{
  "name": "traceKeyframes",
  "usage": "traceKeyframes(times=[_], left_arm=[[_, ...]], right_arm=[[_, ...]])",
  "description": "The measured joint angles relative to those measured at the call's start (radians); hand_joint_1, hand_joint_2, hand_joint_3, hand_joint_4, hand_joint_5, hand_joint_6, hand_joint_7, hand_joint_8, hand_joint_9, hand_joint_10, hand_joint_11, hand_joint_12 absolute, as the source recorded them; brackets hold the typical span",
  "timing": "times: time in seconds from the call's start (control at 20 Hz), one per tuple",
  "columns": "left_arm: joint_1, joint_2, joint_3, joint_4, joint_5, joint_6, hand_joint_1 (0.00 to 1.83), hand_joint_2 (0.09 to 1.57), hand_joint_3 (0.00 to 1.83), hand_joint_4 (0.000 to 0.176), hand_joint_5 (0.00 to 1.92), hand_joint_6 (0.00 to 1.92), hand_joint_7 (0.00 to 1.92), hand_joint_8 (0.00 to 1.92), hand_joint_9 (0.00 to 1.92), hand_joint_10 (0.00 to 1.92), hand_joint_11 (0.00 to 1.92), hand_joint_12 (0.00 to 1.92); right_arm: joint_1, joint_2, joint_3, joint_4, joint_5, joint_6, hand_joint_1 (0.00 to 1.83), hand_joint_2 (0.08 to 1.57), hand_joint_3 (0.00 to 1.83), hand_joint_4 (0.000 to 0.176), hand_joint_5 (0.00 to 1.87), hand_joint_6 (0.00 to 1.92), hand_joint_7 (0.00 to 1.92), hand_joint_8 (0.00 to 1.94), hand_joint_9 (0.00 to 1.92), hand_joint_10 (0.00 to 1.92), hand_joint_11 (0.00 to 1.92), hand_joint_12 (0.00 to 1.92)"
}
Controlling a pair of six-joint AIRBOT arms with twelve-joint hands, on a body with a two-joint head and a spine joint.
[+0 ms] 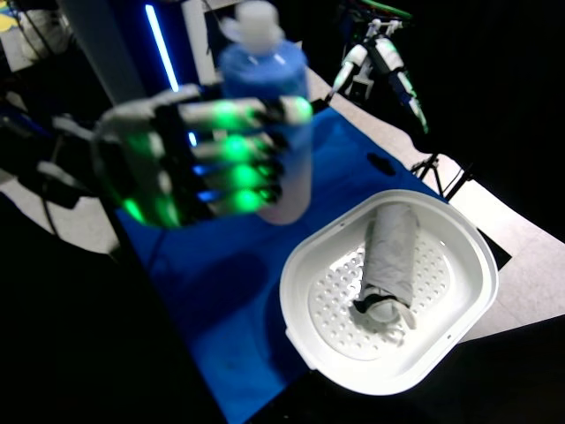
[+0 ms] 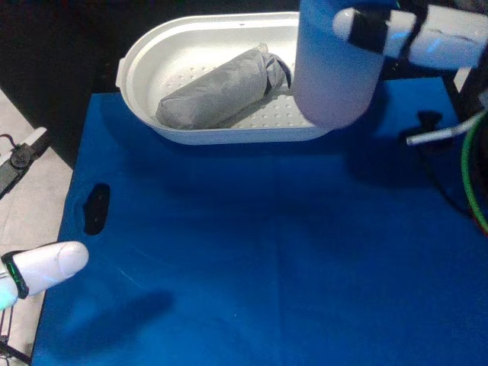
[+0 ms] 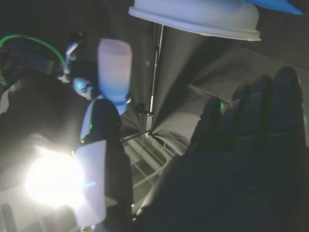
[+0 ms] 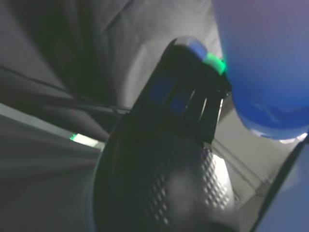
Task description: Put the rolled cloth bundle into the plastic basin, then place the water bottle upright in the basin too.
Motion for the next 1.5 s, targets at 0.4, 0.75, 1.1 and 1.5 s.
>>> traceKeyframes(times=[0.4,0.75,1.1,1.5], left_arm=[[0.000,-0.001,0.011,0.014,-0.010,-0.010,0.46,0.89,0.00,0.176,0.00,0.00,0.00,0.00,0.00,0.00,0.00,0.00],[0.000,-0.001,0.012,0.017,-0.020,-0.017,0.50,0.86,0.00,0.176,0.00,0.00,0.00,0.00,0.00,0.00,0.00,0.00],[0.000,-0.001,0.012,0.017,-0.027,-0.018,0.52,0.88,0.00,0.176,0.00,0.00,0.00,0.00,0.00,0.00,0.00,0.00],[0.000,-0.005,0.019,0.027,-0.032,-0.027,0.52,0.88,0.00,0.176,0.00,0.00,0.00,0.00,0.00,0.00,0.00,0.00]], right_arm=[[0.119,-0.111,0.207,0.010,-0.219,-0.023,1.46,1.15,0.00,0.174,0.71,1.92,0.90,1.94,1.07,1.92,1.16,1.92],[0.116,-0.159,0.259,0.039,-0.266,-0.023,1.44,1.16,0.00,0.070,0.62,1.92,0.70,1.94,0.79,1.92,0.91,1.92],[0.060,-0.181,0.285,0.066,-0.294,-0.024,1.40,1.16,0.00,0.071,0.69,1.92,0.82,1.94,0.96,1.92,1.09,1.92],[0.018,-0.235,0.323,0.097,-0.294,-0.023,1.38,1.16,0.00,0.041,0.68,1.92,0.83,1.94,1.00,1.92,1.14,1.92]])
